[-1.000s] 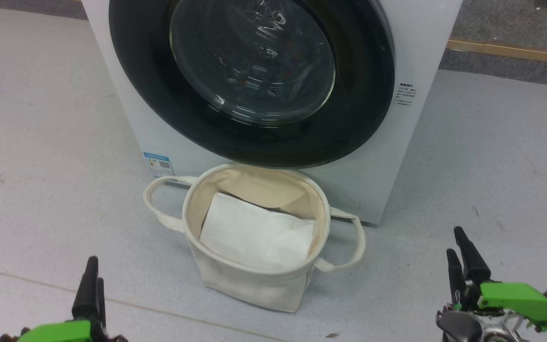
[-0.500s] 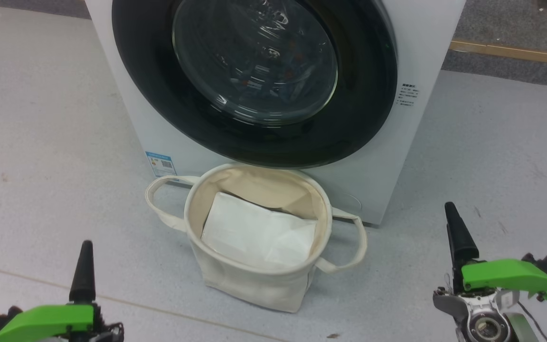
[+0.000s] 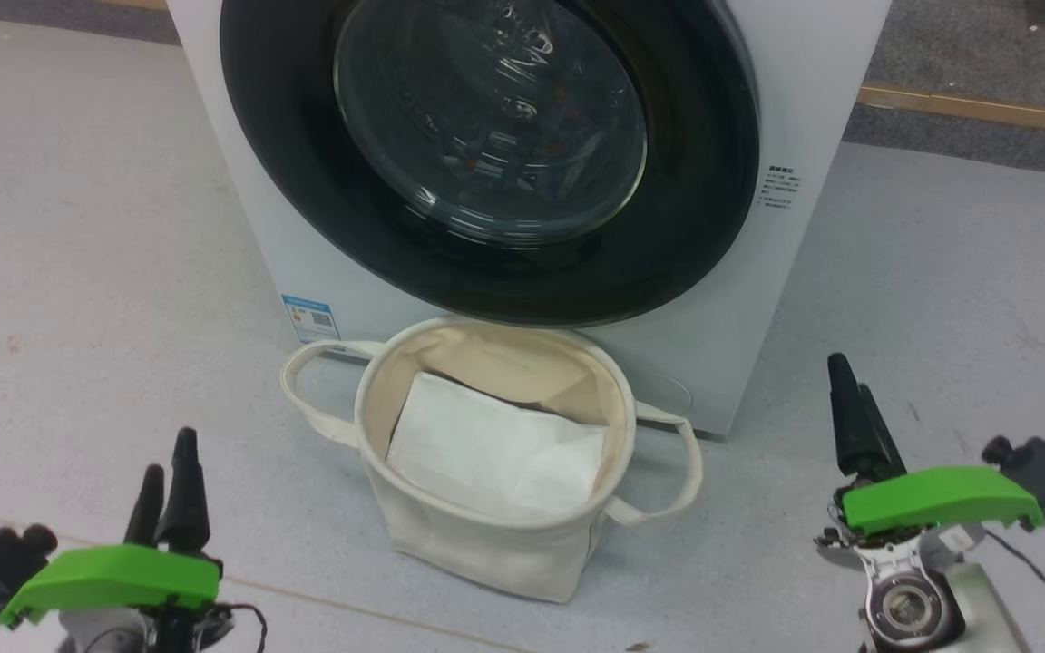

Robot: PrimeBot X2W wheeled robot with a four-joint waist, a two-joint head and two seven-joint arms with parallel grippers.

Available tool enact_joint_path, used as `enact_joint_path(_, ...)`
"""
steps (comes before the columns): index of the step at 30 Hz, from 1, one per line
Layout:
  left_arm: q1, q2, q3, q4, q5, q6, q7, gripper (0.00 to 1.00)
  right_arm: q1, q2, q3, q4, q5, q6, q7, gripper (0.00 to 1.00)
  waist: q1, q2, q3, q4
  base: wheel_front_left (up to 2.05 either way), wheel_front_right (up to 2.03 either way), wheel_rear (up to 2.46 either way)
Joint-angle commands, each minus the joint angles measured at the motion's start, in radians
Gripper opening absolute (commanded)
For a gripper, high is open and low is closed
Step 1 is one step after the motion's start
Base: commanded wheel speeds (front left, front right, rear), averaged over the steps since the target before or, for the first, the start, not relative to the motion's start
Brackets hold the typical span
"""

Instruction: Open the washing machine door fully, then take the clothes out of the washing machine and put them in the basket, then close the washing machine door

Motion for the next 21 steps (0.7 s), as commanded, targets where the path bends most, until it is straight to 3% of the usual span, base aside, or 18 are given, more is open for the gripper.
enact_joint_path(1, -0.063, 0.040, 0.013, -0.047, 0.052, 0.010, -0.017, 1.00, -0.071, -0.007, 0.019, -0.044, -0.055, 0.000, -0.016, 1.00, -0.0001, 0.0000, -0.001, 0.000, 0.00, 0.00, 0.00)
enact_joint_path(12, -0.081, 0.119, -0.103, -0.035, 0.287, 0.016, -0.051, 1.00, -0.090, -0.008, 0.024, -0.056, -0.348, 0.000, -0.048, 1.00, -0.0001, 0.0000, -0.006, -0.002, 0.00, 0.00, 0.00)
enact_joint_path(21, -0.102, 0.152, -0.126, -0.003, 0.415, 0.058, -0.078, 1.00, -0.104, -0.009, 0.027, -0.070, -0.581, 0.000, -0.074, 1.00, -0.0001, 0.0000, -0.002, -0.009, 0.00, 0.00, 0.00)
